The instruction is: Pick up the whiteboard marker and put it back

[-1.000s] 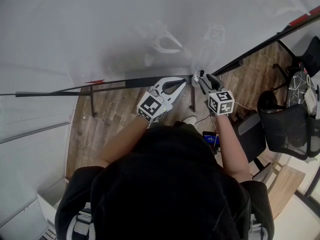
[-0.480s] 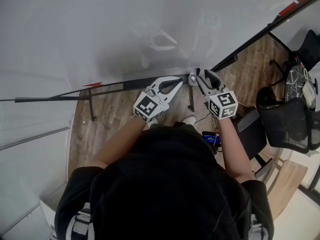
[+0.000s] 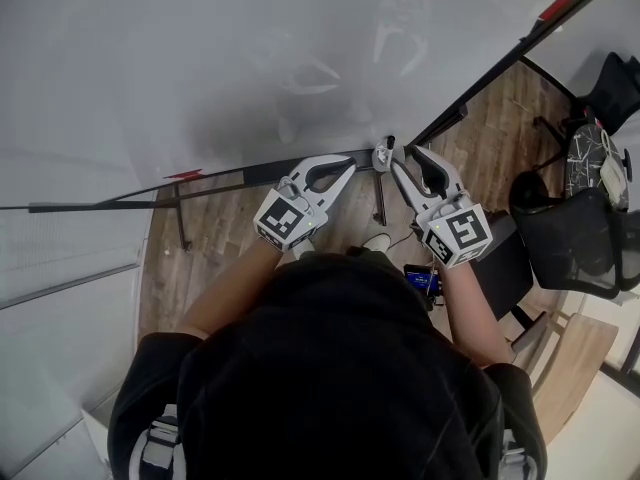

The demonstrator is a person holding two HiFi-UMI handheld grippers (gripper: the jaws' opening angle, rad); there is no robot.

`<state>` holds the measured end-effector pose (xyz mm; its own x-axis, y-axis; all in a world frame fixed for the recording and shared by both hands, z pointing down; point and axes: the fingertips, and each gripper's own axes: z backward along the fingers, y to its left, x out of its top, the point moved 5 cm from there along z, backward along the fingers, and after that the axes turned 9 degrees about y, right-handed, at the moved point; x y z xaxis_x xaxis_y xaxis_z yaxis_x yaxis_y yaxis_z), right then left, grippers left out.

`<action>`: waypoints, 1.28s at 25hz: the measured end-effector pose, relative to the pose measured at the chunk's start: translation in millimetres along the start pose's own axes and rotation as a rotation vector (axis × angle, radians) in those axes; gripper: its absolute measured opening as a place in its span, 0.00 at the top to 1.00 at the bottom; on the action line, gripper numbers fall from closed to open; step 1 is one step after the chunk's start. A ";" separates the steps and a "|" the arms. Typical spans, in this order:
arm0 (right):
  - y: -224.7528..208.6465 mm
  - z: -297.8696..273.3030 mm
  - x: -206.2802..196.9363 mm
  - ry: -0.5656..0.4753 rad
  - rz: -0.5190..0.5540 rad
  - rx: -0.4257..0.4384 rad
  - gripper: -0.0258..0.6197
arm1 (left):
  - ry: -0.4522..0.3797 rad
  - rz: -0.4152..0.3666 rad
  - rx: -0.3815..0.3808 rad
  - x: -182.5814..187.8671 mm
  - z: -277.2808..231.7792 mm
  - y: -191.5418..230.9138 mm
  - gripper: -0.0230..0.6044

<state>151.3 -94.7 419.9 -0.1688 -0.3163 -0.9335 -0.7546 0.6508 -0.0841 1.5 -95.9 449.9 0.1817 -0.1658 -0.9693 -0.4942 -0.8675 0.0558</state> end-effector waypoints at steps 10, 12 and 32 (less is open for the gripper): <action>11.9 35.4 -7.5 -0.068 0.051 -0.088 0.92 | -0.012 -0.027 -0.048 13.0 5.5 -17.8 0.96; 10.8 37.3 -12.2 -0.074 0.031 -0.111 0.96 | -0.003 -0.024 -0.047 15.0 5.5 -21.1 0.96; 22.6 38.5 -35.4 -0.041 0.007 -0.132 0.96 | 0.006 -0.024 -0.114 10.0 -2.8 -37.4 0.96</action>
<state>164.7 -42.2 437.6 -0.1503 -0.2819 -0.9476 -0.8309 0.5554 -0.0334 24.2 -66.4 438.7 0.1972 -0.1467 -0.9693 -0.3895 -0.9191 0.0599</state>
